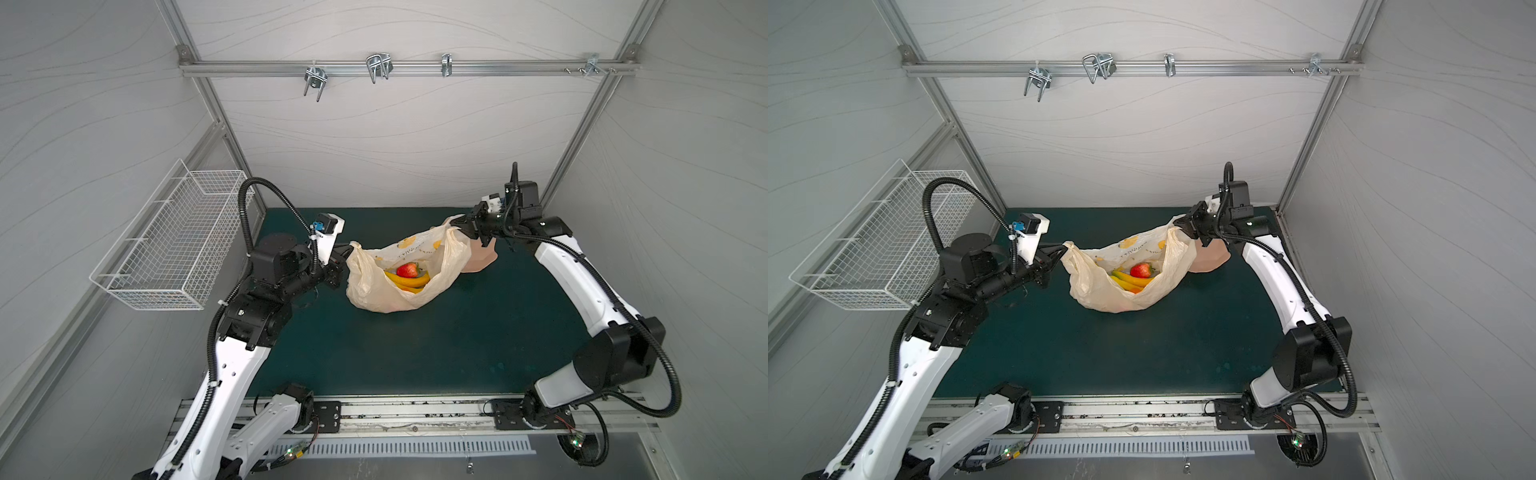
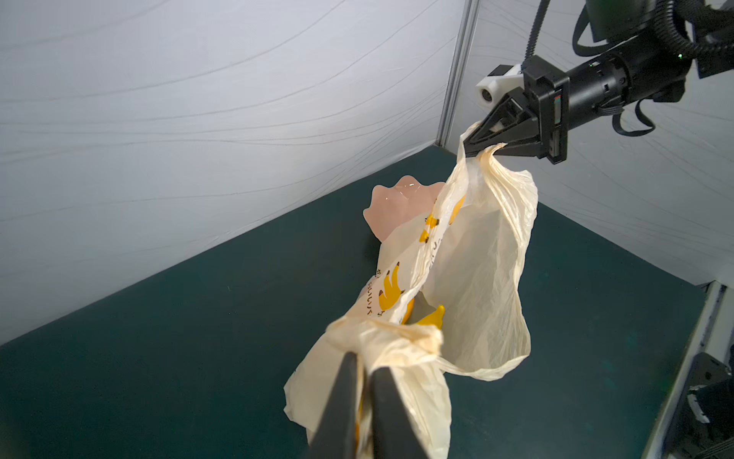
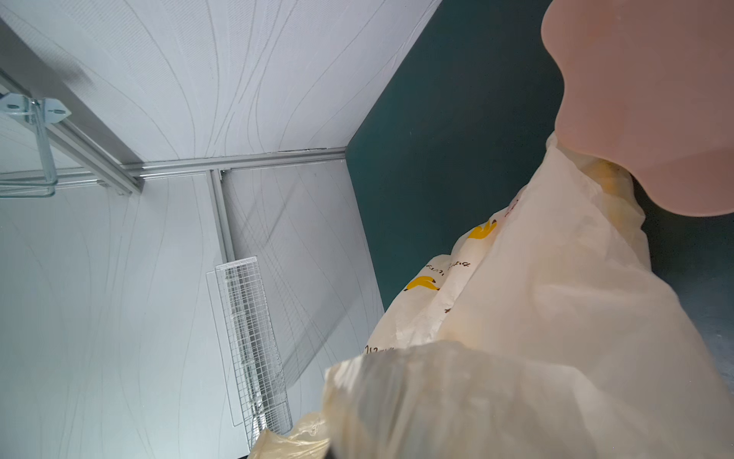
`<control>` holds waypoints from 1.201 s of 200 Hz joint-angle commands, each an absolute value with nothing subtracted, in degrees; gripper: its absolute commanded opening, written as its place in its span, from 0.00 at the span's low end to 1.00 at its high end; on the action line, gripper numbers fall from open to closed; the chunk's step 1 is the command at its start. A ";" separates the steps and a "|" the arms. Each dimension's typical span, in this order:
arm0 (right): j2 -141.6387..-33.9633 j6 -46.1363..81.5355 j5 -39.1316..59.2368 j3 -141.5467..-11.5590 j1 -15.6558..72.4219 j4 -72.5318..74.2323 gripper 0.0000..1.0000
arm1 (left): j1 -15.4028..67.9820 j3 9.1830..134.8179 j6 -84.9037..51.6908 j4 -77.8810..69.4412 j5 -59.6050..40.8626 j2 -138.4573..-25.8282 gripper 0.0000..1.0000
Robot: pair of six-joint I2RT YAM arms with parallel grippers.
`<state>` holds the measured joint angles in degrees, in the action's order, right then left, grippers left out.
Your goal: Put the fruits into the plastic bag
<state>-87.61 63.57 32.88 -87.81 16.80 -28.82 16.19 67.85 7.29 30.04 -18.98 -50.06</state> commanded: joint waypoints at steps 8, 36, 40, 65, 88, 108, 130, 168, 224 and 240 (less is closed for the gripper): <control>-87.54 64.43 36.17 -88.38 16.70 -25.92 0.30 | 16.35 69.56 3.94 26.53 -19.53 -48.26 0.41; -86.73 63.05 38.23 -87.82 16.57 -25.14 0.55 | 16.35 70.57 0.00 27.26 -19.52 -47.38 0.62; -86.36 62.68 38.14 -87.80 16.63 -25.22 0.60 | 16.35 70.58 -0.49 27.48 -19.41 -47.10 0.64; -84.32 59.29 37.24 -87.89 16.19 -26.74 0.80 | 16.35 69.97 -3.11 28.32 -16.95 -46.02 0.72; -83.42 55.37 38.32 -88.92 15.26 -30.48 0.92 | 16.35 70.04 -5.01 30.59 -13.19 -46.05 0.76; -81.79 52.39 39.10 -88.97 14.66 -33.34 0.98 | 16.35 70.65 -6.61 32.83 -9.15 -46.54 0.79; -79.52 48.28 39.39 -88.78 13.98 -38.52 0.99 | 16.26 70.78 -7.69 34.32 -5.37 -46.78 0.82; -74.15 42.02 39.59 -87.61 11.06 -46.96 0.99 | 16.03 69.14 -9.39 34.62 -1.11 -46.89 0.88; -68.26 22.11 25.18 -91.59 5.03 -65.72 0.99 | 15.91 64.27 -13.67 29.77 -0.79 -48.65 0.93; -66.84 17.63 19.34 -92.26 3.43 -68.10 0.99 | 15.91 63.88 -13.82 29.18 -0.38 -49.41 0.95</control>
<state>-69.04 29.32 29.65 -90.32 5.48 -58.26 16.16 64.42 -11.77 33.65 -1.45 -48.16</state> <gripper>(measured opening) 0.989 0.939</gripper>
